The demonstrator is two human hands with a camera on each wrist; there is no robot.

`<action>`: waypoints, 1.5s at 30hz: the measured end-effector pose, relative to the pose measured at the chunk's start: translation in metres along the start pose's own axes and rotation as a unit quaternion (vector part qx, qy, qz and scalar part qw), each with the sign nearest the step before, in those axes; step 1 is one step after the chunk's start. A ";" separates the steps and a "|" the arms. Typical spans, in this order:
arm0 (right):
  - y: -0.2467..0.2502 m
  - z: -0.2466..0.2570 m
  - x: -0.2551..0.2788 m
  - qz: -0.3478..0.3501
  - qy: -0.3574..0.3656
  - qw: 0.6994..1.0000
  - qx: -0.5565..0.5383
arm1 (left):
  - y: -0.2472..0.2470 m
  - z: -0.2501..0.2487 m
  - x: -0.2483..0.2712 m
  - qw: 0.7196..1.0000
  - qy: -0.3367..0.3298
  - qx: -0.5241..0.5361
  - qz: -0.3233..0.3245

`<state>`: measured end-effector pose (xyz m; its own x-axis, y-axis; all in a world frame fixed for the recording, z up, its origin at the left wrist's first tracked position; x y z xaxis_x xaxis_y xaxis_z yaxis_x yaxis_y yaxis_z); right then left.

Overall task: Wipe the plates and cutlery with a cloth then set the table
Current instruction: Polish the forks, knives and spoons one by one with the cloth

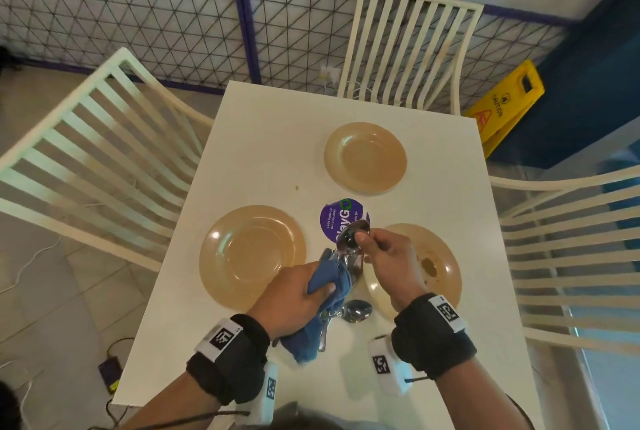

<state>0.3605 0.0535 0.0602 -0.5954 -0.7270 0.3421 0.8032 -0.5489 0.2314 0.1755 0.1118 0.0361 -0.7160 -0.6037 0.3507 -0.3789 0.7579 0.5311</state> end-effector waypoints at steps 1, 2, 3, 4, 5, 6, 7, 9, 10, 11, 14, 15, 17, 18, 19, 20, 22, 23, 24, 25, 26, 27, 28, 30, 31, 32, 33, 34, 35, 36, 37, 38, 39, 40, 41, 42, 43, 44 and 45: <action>0.002 -0.001 0.000 -0.001 0.000 1.000 -0.005 | -0.001 0.000 0.001 1.000 0.001 0.005 0.003; 0.003 -0.002 0.000 -0.004 0.002 1.000 -0.011 | -0.002 -0.002 0.003 1.000 -0.001 0.012 0.005; 0.004 -0.003 0.001 -0.007 0.004 1.000 -0.016 | -0.003 -0.004 0.004 1.000 -0.004 0.018 0.006; 0.004 -0.004 0.002 -0.012 0.002 1.000 -0.020 | -0.004 -0.007 0.005 1.000 -0.009 0.024 0.006; 0.004 -0.004 0.006 -0.012 0.001 1.000 -0.021 | -0.006 -0.010 0.005 0.999 -0.013 0.029 0.005; 0.004 -0.005 0.009 -0.007 0.000 1.000 -0.017 | -0.007 -0.012 0.004 0.999 -0.014 0.035 0.000; 0.003 -0.005 0.015 0.002 -0.001 1.000 -0.010 | -0.008 -0.015 0.004 0.999 -0.013 0.042 -0.009; 0.002 -0.003 0.025 0.021 0.003 1.000 -0.004 | -0.007 -0.021 0.003 0.998 -0.013 0.057 -0.028; 0.004 -0.002 0.026 0.020 0.005 1.000 -0.006 | -0.007 -0.025 0.004 0.997 -0.016 0.068 -0.031; 0.010 -0.001 0.023 0.007 0.004 1.000 -0.012 | -0.008 -0.028 0.005 0.996 -0.018 0.082 -0.029; 0.034 0.003 0.002 -0.078 -0.002 0.995 -0.065 | -0.011 -0.031 0.011 0.997 -0.018 0.073 -0.001; 0.039 0.005 -0.003 -0.092 -0.005 0.993 -0.080 | -0.011 -0.029 0.012 0.998 -0.015 0.068 0.007; 0.041 0.002 -0.005 -0.102 -0.005 0.990 -0.094 | -0.011 -0.027 0.013 0.998 -0.007 0.059 0.014; 0.039 -0.002 -0.003 -0.100 -0.008 0.990 -0.098 | -0.010 -0.029 0.014 0.999 -0.003 0.050 0.012; 0.036 -0.005 0.000 -0.093 -0.015 0.991 -0.098 | -0.011 -0.031 0.013 0.999 0.000 0.045 0.008; 0.034 -0.008 0.002 -0.081 -0.022 0.992 -0.094 | -0.013 -0.033 0.013 0.999 0.004 0.042 -0.001; 0.036 -0.008 0.006 -0.058 -0.027 0.994 -0.092 | -0.017 -0.041 0.013 0.999 0.009 0.032 -0.019; 0.039 -0.008 0.006 -0.054 -0.025 0.993 -0.098 | -0.019 -0.045 0.013 0.999 0.010 0.027 -0.028; 0.044 -0.007 0.005 -0.052 -0.024 0.992 -0.108 | -0.022 -0.049 0.013 0.999 0.010 0.028 -0.036; 0.048 -0.005 0.003 -0.051 -0.024 0.991 -0.119 | -0.025 -0.054 0.012 0.999 0.011 0.027 -0.044; 0.051 -0.006 0.001 -0.052 -0.023 0.990 -0.127 | -0.027 -0.059 0.011 0.998 0.012 0.027 -0.052; 0.053 -0.007 0.000 -0.056 -0.024 0.989 -0.132 | -0.030 -0.063 0.010 0.998 0.015 0.030 -0.052; 0.053 -0.008 -0.001 -0.060 -0.026 0.989 -0.133 | -0.033 -0.066 0.010 0.998 0.013 0.037 -0.050; 0.053 -0.011 -0.001 -0.059 -0.029 0.990 -0.124 | -0.036 -0.068 0.011 0.998 0.020 0.043 -0.045; 0.053 -0.012 0.000 -0.052 -0.030 0.992 -0.114 | -0.036 -0.069 0.013 0.998 0.022 0.046 -0.043; 0.055 -0.011 0.002 -0.045 -0.030 0.993 -0.104 | -0.036 -0.068 0.014 0.998 0.021 0.052 -0.041; 0.058 -0.011 0.002 -0.042 -0.031 0.994 -0.100 | -0.035 -0.069 0.015 0.997 0.023 0.059 -0.044; 0.062 -0.012 0.001 -0.050 -0.033 0.993 -0.103 | -0.035 -0.069 0.016 0.996 0.029 0.064 -0.051; 0.066 -0.014 -0.001 -0.064 -0.034 0.991 -0.111 | -0.035 -0.071 0.016 0.996 0.033 0.063 -0.060; 0.069 -0.015 -0.003 -0.076 -0.032 0.990 -0.116 | -0.037 -0.073 0.015 0.996 0.032 0.056 -0.065; 0.070 -0.016 -0.005 -0.078 -0.029 0.989 -0.119 | -0.040 -0.075 0.013 0.996 0.033 0.047 -0.065; 0.069 -0.017 -0.006 -0.072 -0.029 0.990 -0.118 | -0.042 -0.076 0.012 0.997 0.037 0.040 -0.062; 0.067 -0.018 -0.006 -0.061 -0.031 0.991 -0.115 | -0.044 -0.075 0.012 0.997 0.047 0.037 -0.058; 0.065 -0.019 -0.005 -0.050 -0.034 0.992 -0.109 | -0.045 -0.074 0.012 0.996 0.057 0.035 -0.055; 0.064 -0.019 -0.004 -0.044 -0.040 0.993 -0.101 | -0.045 -0.073 0.012 0.995 0.068 0.038 -0.057; 0.065 -0.020 -0.003 -0.045 -0.046 0.993 -0.096 | -0.045 -0.074 0.012 0.994 0.077 0.044 -0.057; 0.065 -0.022 -0.003 -0.049 -0.051 0.993 -0.095 | -0.045 -0.078 0.013 0.994 0.082 0.052 -0.058; 0.066 -0.024 -0.002 -0.050 -0.054 0.993 -0.095 | -0.048 -0.082 0.014 0.993 0.086 0.062 -0.059; 0.067 -0.025 -0.002 -0.048 -0.054 0.993 -0.093 | -0.050 -0.087 0.014 0.992 0.083 0.072 -0.058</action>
<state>0.4149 0.0073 0.0522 -0.6550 -0.6246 0.4252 0.7196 -0.6873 0.0990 0.2353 0.0444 0.0816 -0.5601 -0.7129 0.4220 -0.5416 0.7006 0.4646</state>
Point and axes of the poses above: each hand's wrist, its own x-axis away from the middle knuckle, its own y-axis out of the back of the hand, z = x × y, the point moved 2 cm from there along -x, towards the middle knuckle, and after that the axes turned 9 degrees about -x, right-handed, at the moved point
